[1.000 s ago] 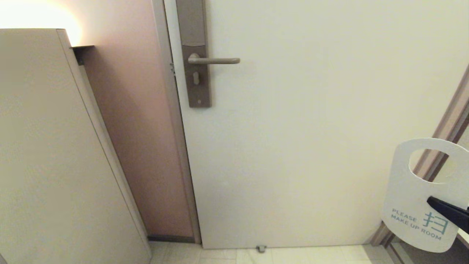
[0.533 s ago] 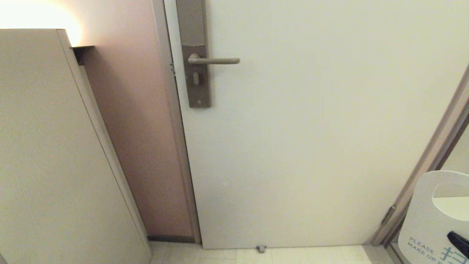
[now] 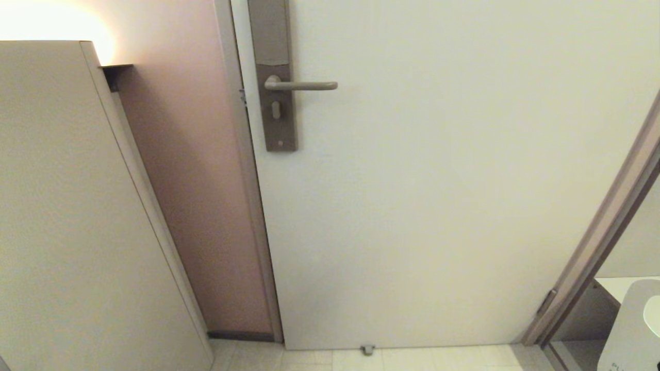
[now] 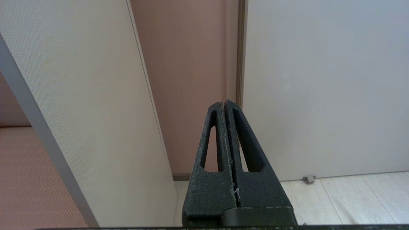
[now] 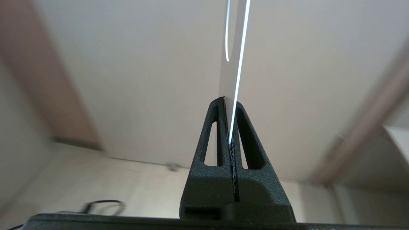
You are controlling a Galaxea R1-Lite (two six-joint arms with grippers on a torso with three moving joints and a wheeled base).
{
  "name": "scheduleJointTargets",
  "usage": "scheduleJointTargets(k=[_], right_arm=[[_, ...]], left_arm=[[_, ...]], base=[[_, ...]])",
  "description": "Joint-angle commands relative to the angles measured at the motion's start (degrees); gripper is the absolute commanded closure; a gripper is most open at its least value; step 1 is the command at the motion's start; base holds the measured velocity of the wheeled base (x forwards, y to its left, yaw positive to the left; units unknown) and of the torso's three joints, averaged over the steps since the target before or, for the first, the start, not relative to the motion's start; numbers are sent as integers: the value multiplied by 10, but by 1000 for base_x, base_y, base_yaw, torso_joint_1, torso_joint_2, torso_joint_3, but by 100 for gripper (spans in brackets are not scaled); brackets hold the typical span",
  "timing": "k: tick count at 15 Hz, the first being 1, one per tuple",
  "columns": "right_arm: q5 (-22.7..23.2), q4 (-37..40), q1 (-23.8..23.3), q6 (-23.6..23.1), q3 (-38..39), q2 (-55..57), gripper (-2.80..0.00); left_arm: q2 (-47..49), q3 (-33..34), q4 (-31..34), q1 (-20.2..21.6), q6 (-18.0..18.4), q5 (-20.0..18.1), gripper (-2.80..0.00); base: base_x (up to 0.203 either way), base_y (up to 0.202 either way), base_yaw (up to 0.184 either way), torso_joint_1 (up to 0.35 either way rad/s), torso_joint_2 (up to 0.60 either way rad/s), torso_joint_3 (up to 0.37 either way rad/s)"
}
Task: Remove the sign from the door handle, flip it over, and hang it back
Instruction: Hang the sign back with the other side facing out
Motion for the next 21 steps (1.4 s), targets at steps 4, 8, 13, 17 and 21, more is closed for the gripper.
scheduleJointTargets(k=[4,8,13,17,21], right_arm=[[-26,-10,5,-5,15,-10,0],[-29,22,28,-4,15,-75,0],[-53,52,31,5,14,-159,0],[-54,52,31,14,15,-167,0],[-54,52,31,15,15,-167,0]], left_arm=[[0,0,0,0,0,0,0],[0,0,0,-1,0,0,0],[0,0,0,-1,0,0,0],[0,0,0,0,0,0,0],[0,0,0,0,0,0,0]], base=[[0,0,0,0,0,0],[0,0,0,0,0,0],[0,0,0,0,0,0],[0,0,0,0,0,0],[0,0,0,0,0,0]])
